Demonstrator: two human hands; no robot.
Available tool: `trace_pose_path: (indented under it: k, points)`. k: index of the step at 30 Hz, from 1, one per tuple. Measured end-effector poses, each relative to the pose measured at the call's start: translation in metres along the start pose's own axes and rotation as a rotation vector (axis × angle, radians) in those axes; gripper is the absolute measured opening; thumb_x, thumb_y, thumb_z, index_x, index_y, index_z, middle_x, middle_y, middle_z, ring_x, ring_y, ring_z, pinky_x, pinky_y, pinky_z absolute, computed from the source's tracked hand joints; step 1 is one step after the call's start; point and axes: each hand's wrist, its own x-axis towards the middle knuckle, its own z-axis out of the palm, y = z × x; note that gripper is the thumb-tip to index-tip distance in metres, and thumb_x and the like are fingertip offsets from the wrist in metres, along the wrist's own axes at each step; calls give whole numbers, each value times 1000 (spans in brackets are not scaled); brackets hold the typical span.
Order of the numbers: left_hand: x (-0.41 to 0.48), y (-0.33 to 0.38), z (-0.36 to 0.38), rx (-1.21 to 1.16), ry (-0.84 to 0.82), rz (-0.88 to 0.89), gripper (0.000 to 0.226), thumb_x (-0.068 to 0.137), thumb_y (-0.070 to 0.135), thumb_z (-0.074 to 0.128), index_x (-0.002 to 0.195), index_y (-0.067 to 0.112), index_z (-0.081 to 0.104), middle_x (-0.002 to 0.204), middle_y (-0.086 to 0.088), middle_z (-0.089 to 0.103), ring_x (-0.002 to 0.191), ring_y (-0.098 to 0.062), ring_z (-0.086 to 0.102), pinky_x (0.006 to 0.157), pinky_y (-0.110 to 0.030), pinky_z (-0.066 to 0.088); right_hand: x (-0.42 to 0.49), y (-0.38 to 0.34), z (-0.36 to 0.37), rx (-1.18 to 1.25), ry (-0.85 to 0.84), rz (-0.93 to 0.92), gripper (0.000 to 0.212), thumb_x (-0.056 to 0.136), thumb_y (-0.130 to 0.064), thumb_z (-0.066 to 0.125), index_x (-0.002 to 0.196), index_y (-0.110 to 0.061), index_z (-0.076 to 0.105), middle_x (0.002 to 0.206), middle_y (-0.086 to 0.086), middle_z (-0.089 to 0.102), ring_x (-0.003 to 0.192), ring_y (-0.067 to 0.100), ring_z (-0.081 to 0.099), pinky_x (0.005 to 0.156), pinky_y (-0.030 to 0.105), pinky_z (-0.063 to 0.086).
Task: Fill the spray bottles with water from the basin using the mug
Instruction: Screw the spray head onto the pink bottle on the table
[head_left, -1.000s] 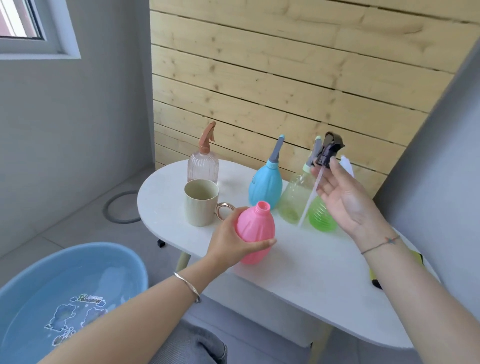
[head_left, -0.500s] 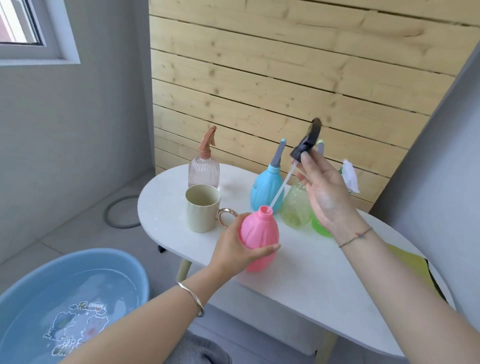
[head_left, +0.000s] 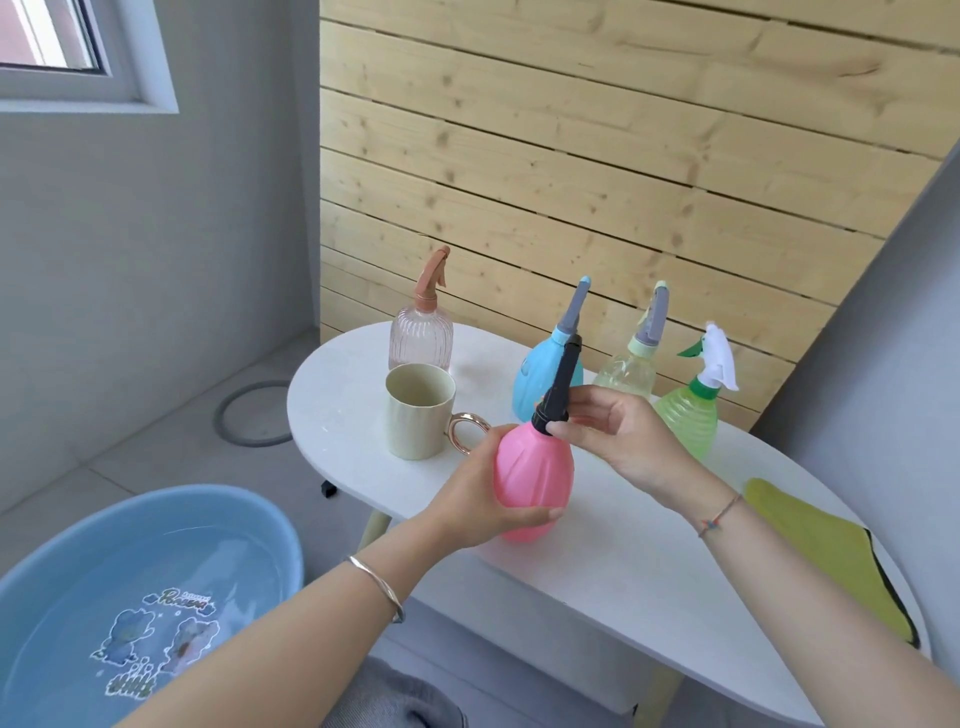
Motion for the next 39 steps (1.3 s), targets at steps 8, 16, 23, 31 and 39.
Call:
trace_pose_path:
  k: [8, 16, 23, 31, 39]
  points:
    - [0, 2, 8, 20, 81, 27, 88, 64, 43, 88, 134, 34, 36, 123, 12, 53, 111, -11, 54, 90, -30, 50, -8, 10, 24, -60, 384, -27, 20, 68, -21, 83, 86, -21, 75, 86, -9, 75, 86, 4, 68, 87, 22, 50]
    - [-1, 2, 8, 40, 100, 22, 89, 64, 44, 89, 135, 33, 37, 123, 13, 54, 111, -11, 54, 86, -24, 48, -21, 12, 37, -188, 552, -59, 32, 68, -37, 82, 93, -21, 70, 89, -13, 70, 85, 1, 62, 76, 22, 48]
    - [-1, 4, 7, 53, 90, 17, 90, 64, 46, 88, 137, 33, 36, 123, 14, 51, 111, -11, 53, 83, -24, 47, -11, -4, -2, -272, 385, -10, 63, 65, -35, 85, 116, -23, 50, 113, -17, 53, 106, -2, 49, 83, 7, 36]
    - [-2, 4, 4, 72, 84, 12, 91, 64, 44, 89, 136, 34, 35, 125, 13, 52, 111, -12, 54, 87, -27, 48, 18, -6, -24, -145, -108, 95, 24, 70, -11, 81, 92, -15, 71, 92, -9, 72, 90, 1, 65, 80, 13, 46]
    - [4, 4, -2, 74, 13, 0, 90, 66, 37, 89, 137, 32, 35, 122, 10, 54, 110, -14, 55, 90, -32, 51, 24, -16, -19, -192, -163, 45, 34, 71, -11, 82, 103, -8, 70, 99, 6, 73, 99, 11, 65, 91, 23, 51]
